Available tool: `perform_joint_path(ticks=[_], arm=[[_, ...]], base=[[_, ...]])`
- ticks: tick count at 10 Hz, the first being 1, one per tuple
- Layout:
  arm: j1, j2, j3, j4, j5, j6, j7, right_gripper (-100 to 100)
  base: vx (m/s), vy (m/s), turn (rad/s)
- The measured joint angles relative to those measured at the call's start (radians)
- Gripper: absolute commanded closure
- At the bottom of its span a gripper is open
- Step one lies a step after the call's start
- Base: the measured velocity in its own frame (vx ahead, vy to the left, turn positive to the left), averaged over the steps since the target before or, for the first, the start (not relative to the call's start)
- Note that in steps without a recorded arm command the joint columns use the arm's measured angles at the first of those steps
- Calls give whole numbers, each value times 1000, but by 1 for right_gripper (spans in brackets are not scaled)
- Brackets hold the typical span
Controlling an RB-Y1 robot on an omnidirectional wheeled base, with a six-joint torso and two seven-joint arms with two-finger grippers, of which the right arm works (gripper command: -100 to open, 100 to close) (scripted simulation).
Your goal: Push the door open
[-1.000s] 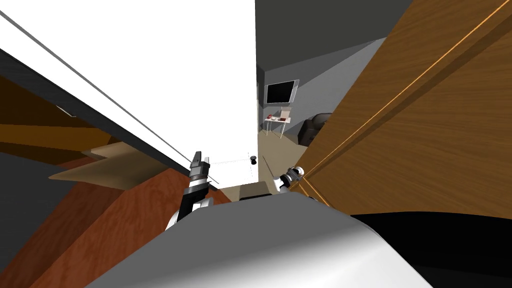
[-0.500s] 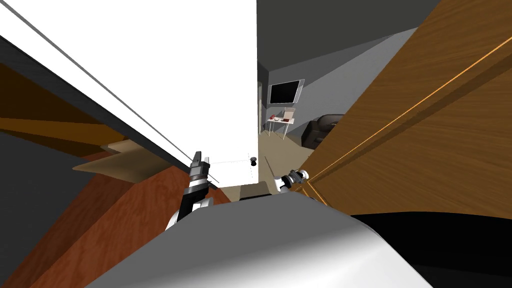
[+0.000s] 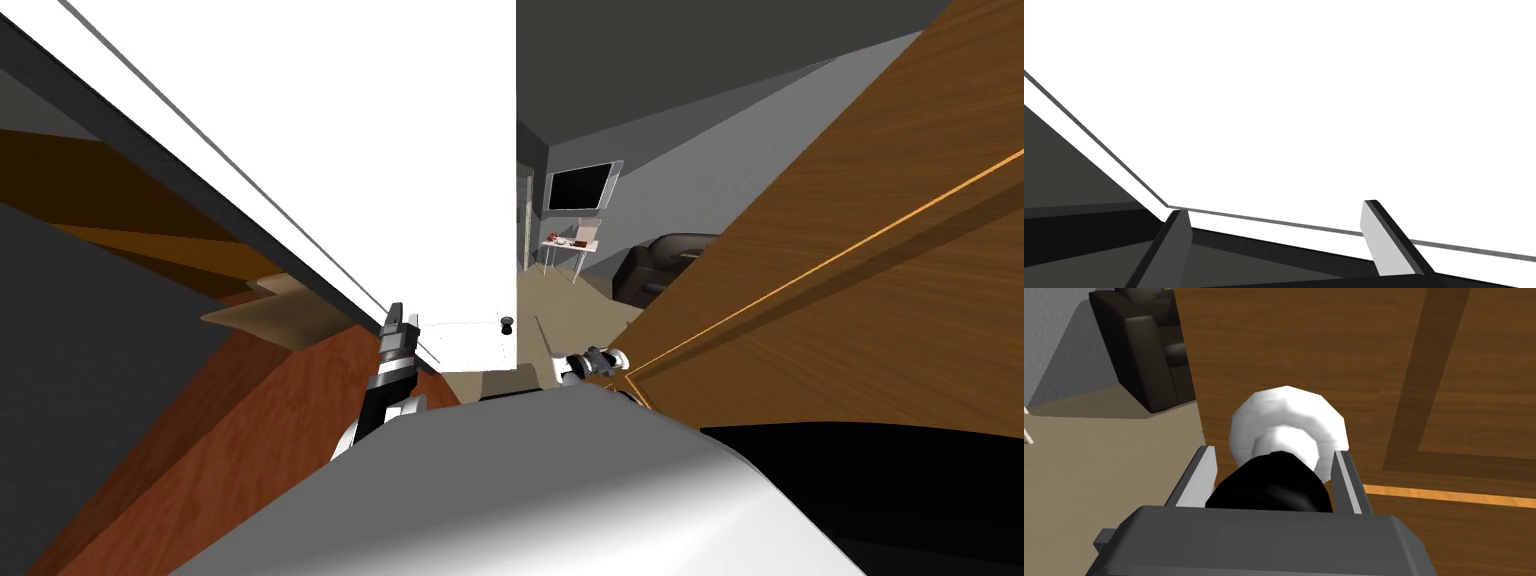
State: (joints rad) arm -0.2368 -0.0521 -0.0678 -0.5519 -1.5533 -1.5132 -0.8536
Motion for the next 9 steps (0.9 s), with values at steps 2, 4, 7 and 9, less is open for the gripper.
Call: perform_joint_path(ticks=[2, 4, 7, 9], arm=[[36, 2, -14, -70, -19, -18, 47, 100], [38, 5, -46, -54, -57, -58, 44, 100], [32, 3, -82, -24, -99, -108, 36, 100], [39, 12, -105, -21, -127, -146, 38, 100]], base=[[57, -88, 214], [34, -129, 174], [25, -95, 148], [23, -73, 97]])
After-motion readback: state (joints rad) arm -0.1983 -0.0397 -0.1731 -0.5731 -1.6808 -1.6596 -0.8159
